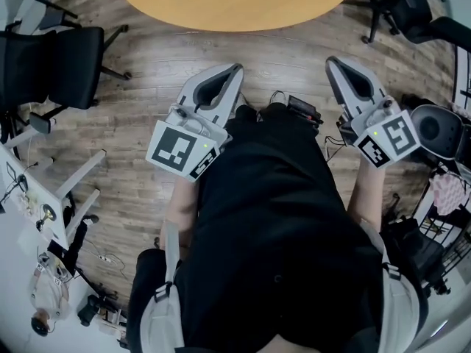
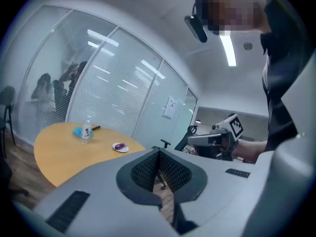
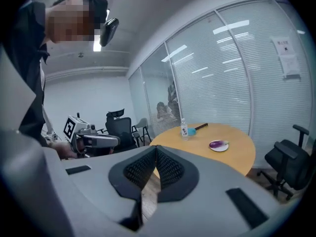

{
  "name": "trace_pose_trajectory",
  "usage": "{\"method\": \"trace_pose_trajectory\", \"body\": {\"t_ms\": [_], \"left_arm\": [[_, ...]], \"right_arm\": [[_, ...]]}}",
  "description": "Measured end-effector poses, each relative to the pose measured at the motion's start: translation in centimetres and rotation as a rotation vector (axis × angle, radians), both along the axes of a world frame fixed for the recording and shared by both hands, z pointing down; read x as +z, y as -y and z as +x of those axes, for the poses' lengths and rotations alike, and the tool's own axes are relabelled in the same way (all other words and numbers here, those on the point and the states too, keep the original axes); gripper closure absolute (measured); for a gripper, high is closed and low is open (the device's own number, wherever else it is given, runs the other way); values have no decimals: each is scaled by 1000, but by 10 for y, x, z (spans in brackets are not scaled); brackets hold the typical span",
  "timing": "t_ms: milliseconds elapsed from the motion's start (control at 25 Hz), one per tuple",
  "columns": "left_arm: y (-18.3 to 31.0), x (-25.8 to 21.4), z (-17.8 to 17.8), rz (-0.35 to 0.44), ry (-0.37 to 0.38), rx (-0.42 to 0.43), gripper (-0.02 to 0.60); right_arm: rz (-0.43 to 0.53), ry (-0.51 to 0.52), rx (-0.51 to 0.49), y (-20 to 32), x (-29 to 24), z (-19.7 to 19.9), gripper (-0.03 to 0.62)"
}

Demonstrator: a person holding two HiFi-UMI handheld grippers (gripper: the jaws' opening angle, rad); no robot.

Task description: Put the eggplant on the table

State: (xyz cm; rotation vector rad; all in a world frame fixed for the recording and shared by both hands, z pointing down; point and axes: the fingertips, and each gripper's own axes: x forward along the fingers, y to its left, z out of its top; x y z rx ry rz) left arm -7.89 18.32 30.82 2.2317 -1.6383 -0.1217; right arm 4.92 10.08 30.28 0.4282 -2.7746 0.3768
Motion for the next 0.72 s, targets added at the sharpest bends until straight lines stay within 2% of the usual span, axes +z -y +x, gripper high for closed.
{"method": "trace_pose_trajectory", "body": {"t_ms": [80,160,400,720], "left_arm": [[4,-1,7,2,-96,53,571],[6,-2,13,4,-137,84,571],[10,-7,21,13,-111,103,571],[5,-1,30,-6,-98,108,571]], "right_arm": [[32,2,8,0,-4,3,577],[40,6,15,-1,-6,7,577],[29,24,36,1,-9,13,577],[22,-1,34,-4,-2,20,577]]}}
